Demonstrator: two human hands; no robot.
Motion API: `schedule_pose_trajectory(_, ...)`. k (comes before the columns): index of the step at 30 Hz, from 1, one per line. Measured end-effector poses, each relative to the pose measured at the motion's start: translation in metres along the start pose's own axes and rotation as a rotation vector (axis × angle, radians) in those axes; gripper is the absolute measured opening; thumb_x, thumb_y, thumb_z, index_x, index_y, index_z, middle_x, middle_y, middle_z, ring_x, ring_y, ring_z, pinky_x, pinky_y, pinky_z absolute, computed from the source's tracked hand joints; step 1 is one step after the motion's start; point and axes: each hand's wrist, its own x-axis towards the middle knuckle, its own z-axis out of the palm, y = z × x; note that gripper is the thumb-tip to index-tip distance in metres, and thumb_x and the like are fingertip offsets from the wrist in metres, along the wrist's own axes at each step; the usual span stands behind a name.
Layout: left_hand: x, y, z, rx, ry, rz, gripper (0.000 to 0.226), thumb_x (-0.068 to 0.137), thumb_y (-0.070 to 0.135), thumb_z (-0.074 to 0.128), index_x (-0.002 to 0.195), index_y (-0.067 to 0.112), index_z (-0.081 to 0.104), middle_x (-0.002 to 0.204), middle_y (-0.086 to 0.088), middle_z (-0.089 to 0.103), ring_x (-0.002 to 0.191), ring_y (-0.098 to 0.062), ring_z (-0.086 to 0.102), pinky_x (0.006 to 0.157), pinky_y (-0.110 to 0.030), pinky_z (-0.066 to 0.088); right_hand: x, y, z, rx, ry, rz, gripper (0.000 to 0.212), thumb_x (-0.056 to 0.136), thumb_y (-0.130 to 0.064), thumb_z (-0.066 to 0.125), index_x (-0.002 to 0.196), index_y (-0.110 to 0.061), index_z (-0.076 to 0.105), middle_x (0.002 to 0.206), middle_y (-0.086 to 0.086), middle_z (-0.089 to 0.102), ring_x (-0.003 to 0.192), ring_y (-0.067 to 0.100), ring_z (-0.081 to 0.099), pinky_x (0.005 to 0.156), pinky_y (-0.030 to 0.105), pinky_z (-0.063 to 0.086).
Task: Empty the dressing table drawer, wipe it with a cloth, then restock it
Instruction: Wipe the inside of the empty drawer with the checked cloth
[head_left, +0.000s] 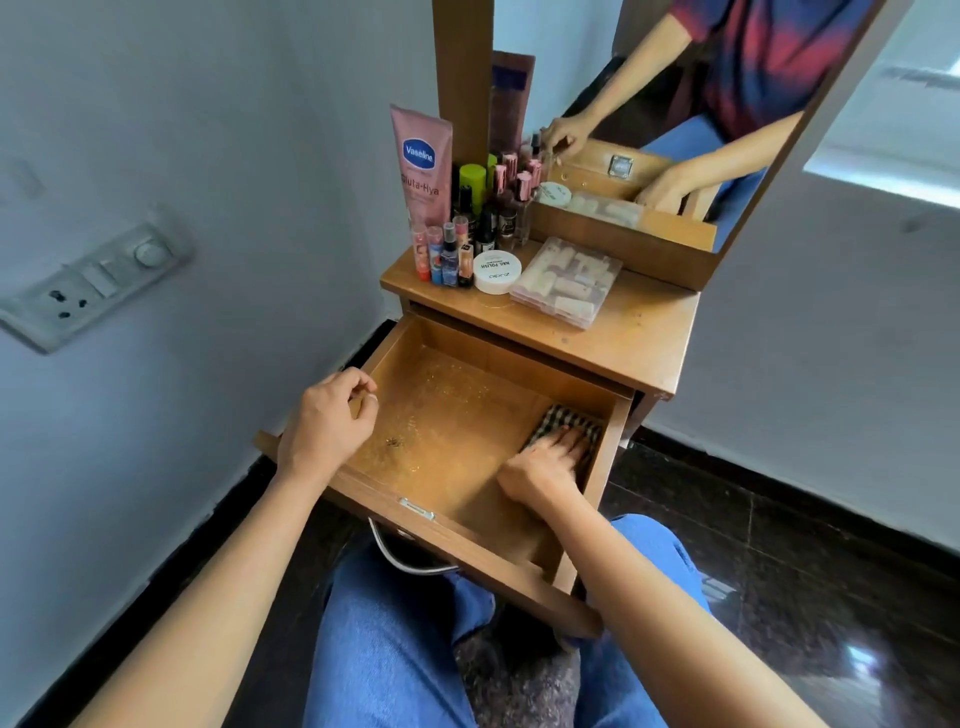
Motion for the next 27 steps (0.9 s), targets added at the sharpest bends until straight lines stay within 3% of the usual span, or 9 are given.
schedule_pose_trajectory(2, 0.000, -0.001, 0.000, -0.001, 0.000, 0.002, 0.007, 0.088, 0.022, 0.059, 0.092, 0.018, 0.064, 0.085, 0.005, 0.065, 0.072, -0.011, 0.061, 0.061, -0.028, 0.055, 0.010, -0.002, -0.008, 0.074, 0.039, -0.032, 0.087, 0.093, -0.031, 0.047, 0.149, 0.002, -0.012, 0.156, 0.024, -0.015, 0.146, 0.038, -0.009, 0.119, 0.046, 0.005)
schedule_pose_trajectory(5, 0.001, -0.001, 0.001, -0.005, -0.003, -0.002, 0.008, 0.088, 0.024, 0.059, 0.093, 0.019, 0.064, 0.087, 0.006, 0.064, 0.073, -0.011, 0.061, 0.061, -0.027, 0.054, 0.020, 0.001, -0.013, 0.144, 0.103, -0.033, 0.085, 0.089, -0.037, 0.054, 0.148, -0.003, 0.004, 0.152, 0.024, 0.019, 0.141, 0.039, 0.022, 0.113, 0.047, 0.030)
schedule_pose_trajectory(8, 0.002, 0.000, 0.006, -0.010, -0.024, 0.016, 0.008, 0.086, 0.025, 0.060, 0.092, 0.020, 0.063, 0.087, 0.005, 0.064, 0.075, -0.013, 0.061, 0.062, -0.029, 0.053, 0.018, 0.000, -0.008, 0.143, 0.140, -0.031, 0.082, 0.084, -0.027, 0.057, 0.147, -0.007, 0.009, 0.143, 0.023, 0.035, 0.132, 0.038, 0.037, 0.104, 0.047, 0.042)
schedule_pose_trajectory(10, 0.004, -0.002, 0.008, 0.002, -0.030, 0.023, 0.008, 0.085, 0.023, 0.061, 0.092, 0.018, 0.063, 0.087, 0.003, 0.064, 0.074, -0.014, 0.060, 0.063, -0.028, 0.051, 0.014, -0.008, -0.004, 0.116, 0.133, -0.083, 0.077, 0.083, -0.020, 0.055, 0.146, -0.010, 0.012, 0.145, 0.022, 0.030, 0.133, 0.038, 0.035, 0.106, 0.051, 0.039)
schedule_pose_trajectory(14, 0.004, -0.008, 0.005, -0.004, -0.021, 0.016, 0.006, 0.086, 0.022, 0.061, 0.091, 0.018, 0.064, 0.086, 0.003, 0.065, 0.073, -0.013, 0.061, 0.062, -0.030, 0.054, 0.004, -0.015, 0.000, -0.031, 0.097, -0.172, 0.083, 0.092, -0.025, 0.049, 0.151, -0.006, -0.007, 0.158, 0.018, -0.006, 0.146, 0.038, 0.001, 0.114, 0.054, 0.018)
schedule_pose_trajectory(18, 0.004, -0.011, 0.004, -0.010, -0.018, 0.024, 0.004, 0.086, 0.021, 0.062, 0.089, 0.020, 0.064, 0.086, 0.003, 0.067, 0.075, -0.015, 0.064, 0.063, -0.032, 0.057, 0.010, -0.002, -0.004, -0.105, 0.167, -0.036, 0.079, 0.095, -0.030, 0.048, 0.150, 0.004, 0.002, 0.156, 0.025, 0.011, 0.143, 0.037, 0.018, 0.113, 0.039, 0.026)
schedule_pose_trajectory(22, 0.005, -0.012, 0.004, -0.019, -0.033, 0.016, 0.003, 0.086, 0.021, 0.063, 0.089, 0.021, 0.063, 0.086, 0.003, 0.066, 0.075, -0.015, 0.064, 0.064, -0.033, 0.057, 0.013, 0.002, -0.014, -0.369, 0.197, -0.079, 0.052, 0.098, -0.032, 0.036, 0.143, -0.005, 0.037, 0.146, 0.016, 0.039, 0.136, 0.036, 0.027, 0.103, 0.034, 0.034)
schedule_pose_trajectory(24, 0.005, -0.011, 0.004, -0.031, -0.028, -0.012, 0.003, 0.084, 0.022, 0.064, 0.087, 0.022, 0.062, 0.085, 0.004, 0.065, 0.075, -0.014, 0.062, 0.064, -0.033, 0.056, 0.012, 0.000, -0.014, -0.382, 0.147, -0.096, 0.051, 0.099, -0.030, 0.035, 0.142, -0.004, 0.038, 0.148, 0.016, 0.037, 0.139, 0.038, 0.021, 0.104, 0.035, 0.032)
schedule_pose_trajectory(27, 0.006, -0.012, 0.006, -0.029, -0.026, -0.017, 0.004, 0.084, 0.023, 0.064, 0.087, 0.023, 0.062, 0.085, 0.004, 0.065, 0.074, -0.013, 0.061, 0.064, -0.032, 0.055, 0.007, 0.003, -0.002, -0.293, 0.155, -0.087, 0.061, 0.099, -0.026, 0.035, 0.146, 0.010, 0.016, 0.155, 0.029, 0.010, 0.144, 0.040, 0.009, 0.112, 0.039, 0.024)
